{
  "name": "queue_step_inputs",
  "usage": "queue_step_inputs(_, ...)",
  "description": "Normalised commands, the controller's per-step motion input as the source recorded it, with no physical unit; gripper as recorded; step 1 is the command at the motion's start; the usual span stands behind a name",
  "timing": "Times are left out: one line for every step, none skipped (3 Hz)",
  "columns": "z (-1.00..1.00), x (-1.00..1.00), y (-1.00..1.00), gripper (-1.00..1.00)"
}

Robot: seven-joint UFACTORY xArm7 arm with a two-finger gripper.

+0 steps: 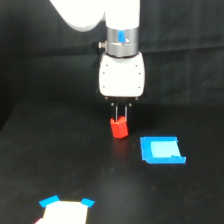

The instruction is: Pick up the red object from the table

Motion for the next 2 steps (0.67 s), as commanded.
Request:
queue_step_inputs(-1.0, 0.33, -0.8, 1.0)
queue_step_inputs(-0.4, 0.11, 0.78, 0.72)
